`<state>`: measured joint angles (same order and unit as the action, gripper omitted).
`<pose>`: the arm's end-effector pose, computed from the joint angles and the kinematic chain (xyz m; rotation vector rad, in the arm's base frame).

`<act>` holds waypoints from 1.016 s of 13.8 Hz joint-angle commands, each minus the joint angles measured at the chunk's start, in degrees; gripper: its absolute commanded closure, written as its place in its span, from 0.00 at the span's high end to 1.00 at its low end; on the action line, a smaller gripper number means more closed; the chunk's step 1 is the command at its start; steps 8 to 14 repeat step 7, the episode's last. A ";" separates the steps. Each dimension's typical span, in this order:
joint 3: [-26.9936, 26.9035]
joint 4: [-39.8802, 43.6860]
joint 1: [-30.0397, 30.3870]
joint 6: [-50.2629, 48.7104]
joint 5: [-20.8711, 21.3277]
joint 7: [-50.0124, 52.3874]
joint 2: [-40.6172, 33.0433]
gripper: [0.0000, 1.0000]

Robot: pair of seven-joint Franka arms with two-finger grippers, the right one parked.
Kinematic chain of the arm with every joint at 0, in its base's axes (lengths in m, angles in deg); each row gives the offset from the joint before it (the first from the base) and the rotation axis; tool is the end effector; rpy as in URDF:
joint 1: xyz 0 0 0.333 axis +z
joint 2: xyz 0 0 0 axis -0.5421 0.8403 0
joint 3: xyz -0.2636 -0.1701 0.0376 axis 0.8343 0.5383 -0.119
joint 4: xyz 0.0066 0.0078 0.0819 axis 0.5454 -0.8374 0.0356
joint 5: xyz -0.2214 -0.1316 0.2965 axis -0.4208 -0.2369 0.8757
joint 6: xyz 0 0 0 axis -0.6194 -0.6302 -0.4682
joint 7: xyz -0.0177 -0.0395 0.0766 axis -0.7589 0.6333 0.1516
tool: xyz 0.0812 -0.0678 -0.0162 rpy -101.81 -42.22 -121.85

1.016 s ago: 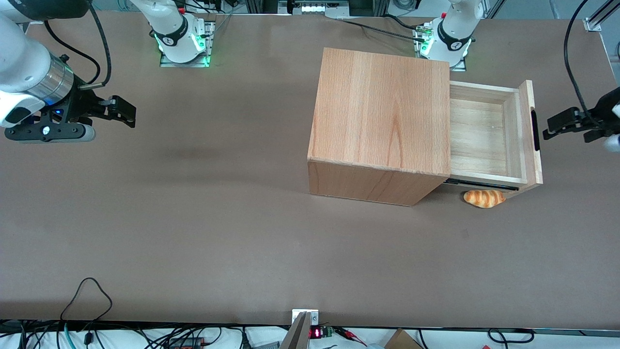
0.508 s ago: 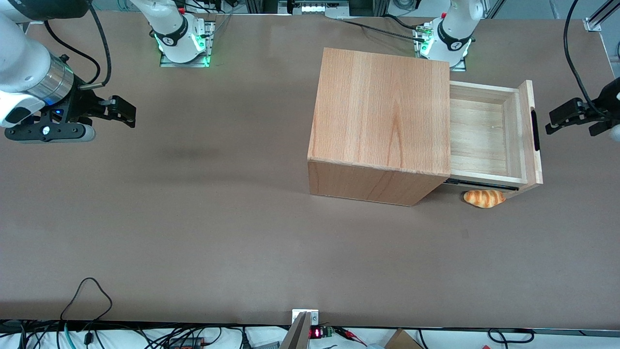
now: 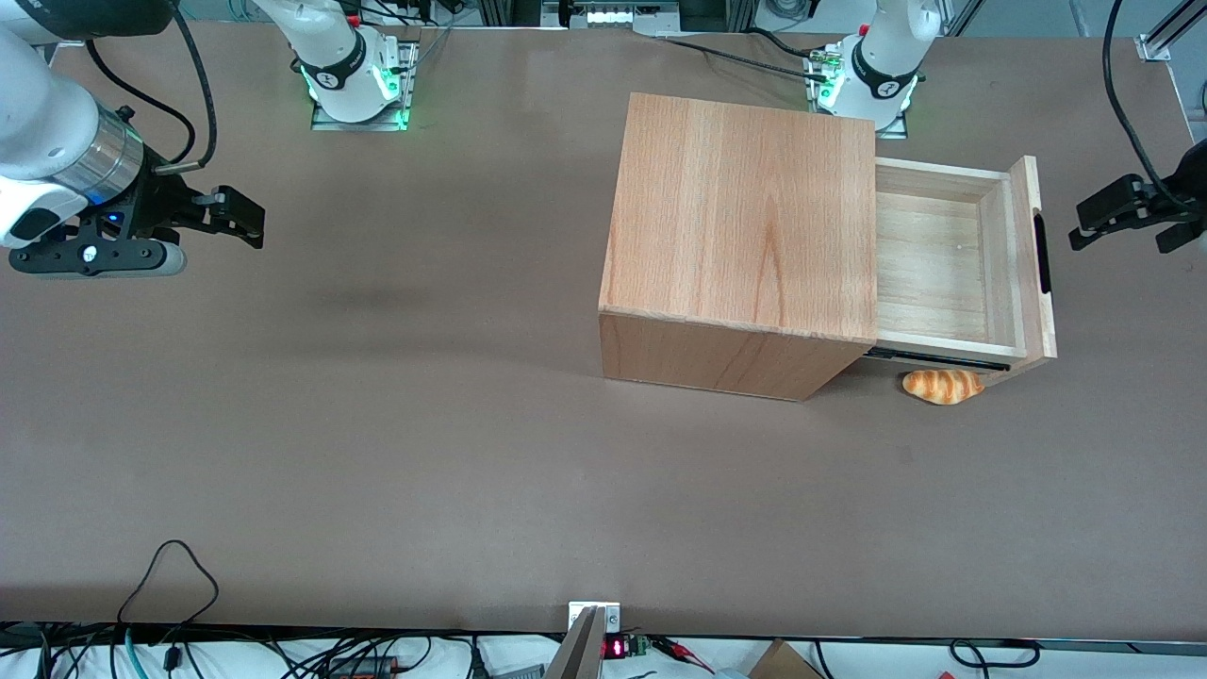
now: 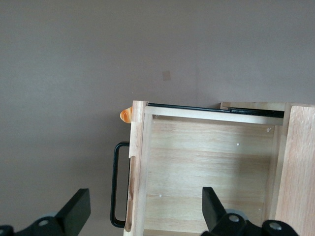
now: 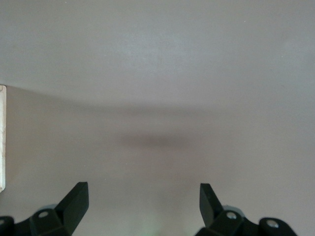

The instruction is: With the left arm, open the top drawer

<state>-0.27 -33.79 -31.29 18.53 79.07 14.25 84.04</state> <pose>0.5603 0.0358 0.6329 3.1276 -0.0216 0.0545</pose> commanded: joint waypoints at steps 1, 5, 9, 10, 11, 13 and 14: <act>-0.75 2.62 -1.10 -1.04 2.01 0.52 0.44 1.00; -0.66 3.15 -1.10 -1.12 1.92 0.78 0.44 1.00; -0.67 3.15 -1.10 -1.12 1.92 0.87 0.44 1.00; -0.67 3.15 -1.10 -1.12 1.92 0.87 0.44 1.00; -0.67 3.15 -1.10 -1.12 1.92 0.87 0.44 1.00; -0.67 3.15 -1.10 -1.12 1.92 0.87 0.44 1.00; -0.67 3.15 -1.10 -1.12 1.92 0.87 0.44 1.00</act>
